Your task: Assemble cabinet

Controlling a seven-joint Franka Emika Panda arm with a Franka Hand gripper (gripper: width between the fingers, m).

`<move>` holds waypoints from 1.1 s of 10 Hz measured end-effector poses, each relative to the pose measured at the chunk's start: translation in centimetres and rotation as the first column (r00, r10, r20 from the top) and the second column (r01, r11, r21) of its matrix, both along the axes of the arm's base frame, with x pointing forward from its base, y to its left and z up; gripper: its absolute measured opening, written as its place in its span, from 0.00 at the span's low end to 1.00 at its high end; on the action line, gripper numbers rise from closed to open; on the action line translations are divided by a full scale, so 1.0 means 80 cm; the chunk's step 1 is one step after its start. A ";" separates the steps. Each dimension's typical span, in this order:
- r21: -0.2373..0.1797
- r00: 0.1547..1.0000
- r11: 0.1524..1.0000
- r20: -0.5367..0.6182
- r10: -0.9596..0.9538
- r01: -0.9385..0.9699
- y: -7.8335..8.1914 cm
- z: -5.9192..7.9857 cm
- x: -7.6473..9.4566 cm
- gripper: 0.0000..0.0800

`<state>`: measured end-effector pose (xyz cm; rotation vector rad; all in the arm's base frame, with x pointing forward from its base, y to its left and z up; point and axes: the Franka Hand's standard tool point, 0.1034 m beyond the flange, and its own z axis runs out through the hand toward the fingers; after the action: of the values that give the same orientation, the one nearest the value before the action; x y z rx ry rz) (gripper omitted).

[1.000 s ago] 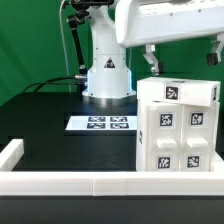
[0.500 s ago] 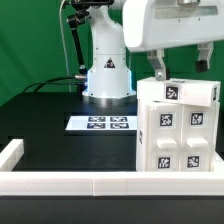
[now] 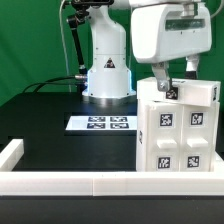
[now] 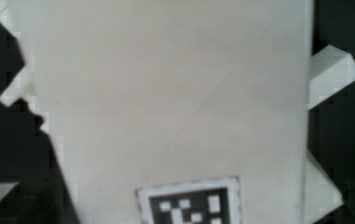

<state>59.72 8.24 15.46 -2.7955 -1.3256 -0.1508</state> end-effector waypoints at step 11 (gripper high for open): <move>0.046 0.936 0.935 -0.008 -0.351 0.351 -0.006 -0.005 0.001 0.70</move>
Offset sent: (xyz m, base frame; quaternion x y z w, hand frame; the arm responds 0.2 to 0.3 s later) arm -0.0006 0.0007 0.0005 0.0052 -0.0004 0.0169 0.9998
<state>59.82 7.77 15.03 -2.9626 -0.7965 -0.1908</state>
